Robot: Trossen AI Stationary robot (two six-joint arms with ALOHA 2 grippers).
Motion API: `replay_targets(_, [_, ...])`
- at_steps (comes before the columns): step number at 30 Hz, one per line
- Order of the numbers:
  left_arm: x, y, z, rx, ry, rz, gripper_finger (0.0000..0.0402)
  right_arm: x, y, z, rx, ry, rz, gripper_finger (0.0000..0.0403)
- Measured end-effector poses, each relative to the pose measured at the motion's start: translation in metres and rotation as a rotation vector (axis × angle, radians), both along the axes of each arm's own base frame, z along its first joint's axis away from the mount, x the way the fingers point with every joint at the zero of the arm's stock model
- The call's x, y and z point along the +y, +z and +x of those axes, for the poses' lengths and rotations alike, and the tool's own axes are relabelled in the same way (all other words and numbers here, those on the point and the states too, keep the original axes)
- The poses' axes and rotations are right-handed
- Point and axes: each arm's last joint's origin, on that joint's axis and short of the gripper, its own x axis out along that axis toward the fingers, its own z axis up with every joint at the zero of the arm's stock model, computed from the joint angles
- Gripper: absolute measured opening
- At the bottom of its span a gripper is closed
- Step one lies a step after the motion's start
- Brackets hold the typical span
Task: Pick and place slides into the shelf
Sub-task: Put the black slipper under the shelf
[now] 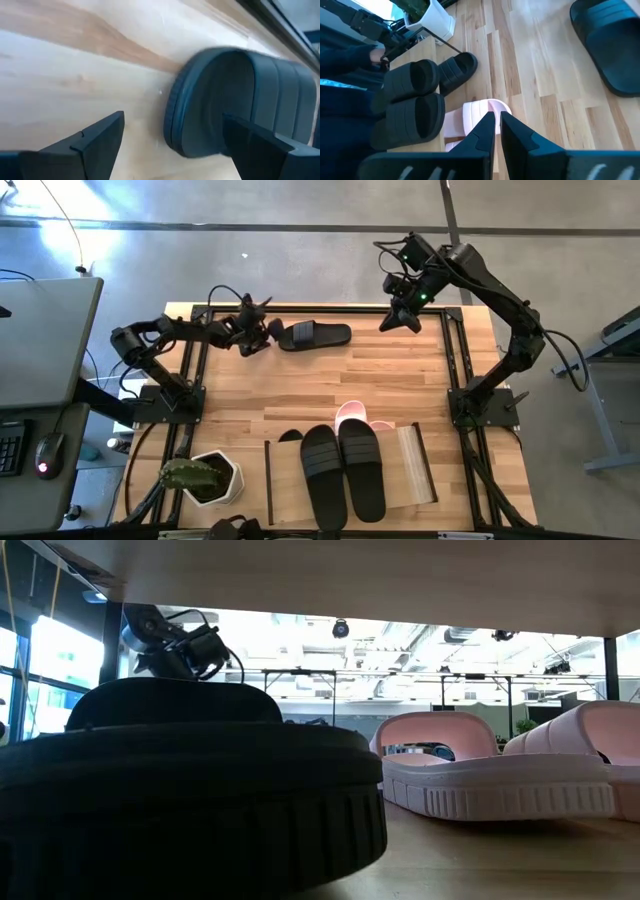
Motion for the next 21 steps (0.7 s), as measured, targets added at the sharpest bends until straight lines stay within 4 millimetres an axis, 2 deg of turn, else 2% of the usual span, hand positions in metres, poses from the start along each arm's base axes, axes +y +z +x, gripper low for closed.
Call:
replay_targets(13, [0.006,-0.012,0.012,-0.031,-0.033,0.001,0.0317,-0.002,0.001,0.002,-0.022,-0.003,-0.016,0.0021])
replay_targets(21, [0.012,-0.007,0.018,-0.048,-0.047,0.016,0.0317,-0.002,0.001,0.002,-0.023,-0.012,-0.012,0.0021])
